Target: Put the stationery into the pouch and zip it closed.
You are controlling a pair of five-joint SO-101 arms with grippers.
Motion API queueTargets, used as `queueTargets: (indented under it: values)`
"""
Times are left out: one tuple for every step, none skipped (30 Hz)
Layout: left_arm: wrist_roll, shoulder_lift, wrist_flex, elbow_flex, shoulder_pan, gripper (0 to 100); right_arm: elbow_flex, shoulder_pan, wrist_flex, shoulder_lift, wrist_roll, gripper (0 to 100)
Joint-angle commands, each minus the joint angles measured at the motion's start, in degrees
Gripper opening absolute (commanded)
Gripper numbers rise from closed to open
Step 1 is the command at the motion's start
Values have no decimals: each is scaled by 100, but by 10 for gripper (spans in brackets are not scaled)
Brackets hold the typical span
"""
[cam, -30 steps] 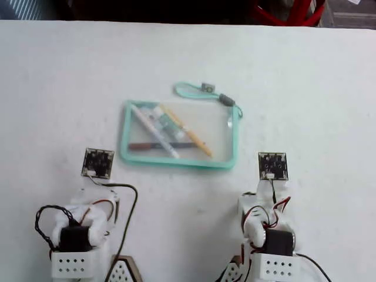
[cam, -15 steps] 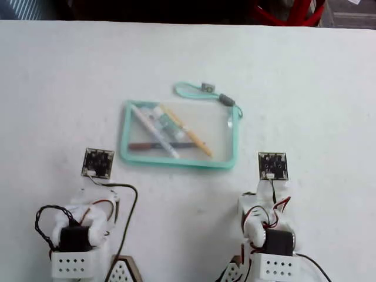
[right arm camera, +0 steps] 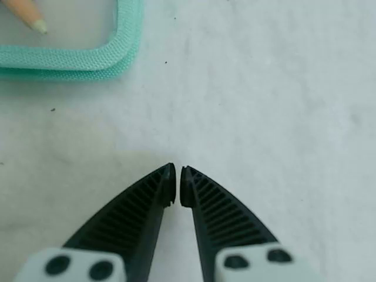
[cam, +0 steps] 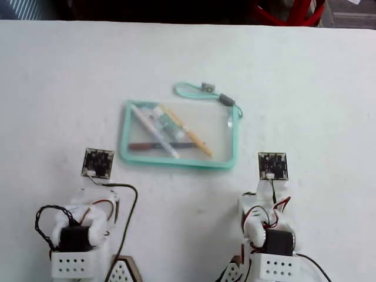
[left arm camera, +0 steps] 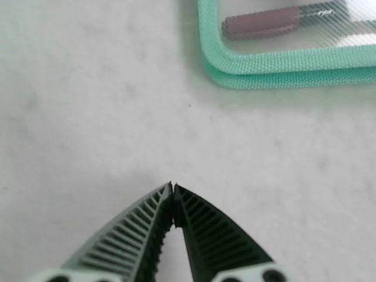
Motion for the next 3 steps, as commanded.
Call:
queueTargets:
  values:
    - [35,-40,35,-26,-40,25,53,22,40,-48,-9,24]
    - [35,-40,35,-26,-40,25,53,22,40,-48,-9,24]
    - [35,-40,35,-26,-40,25,53,22,40,-48,-9,24]
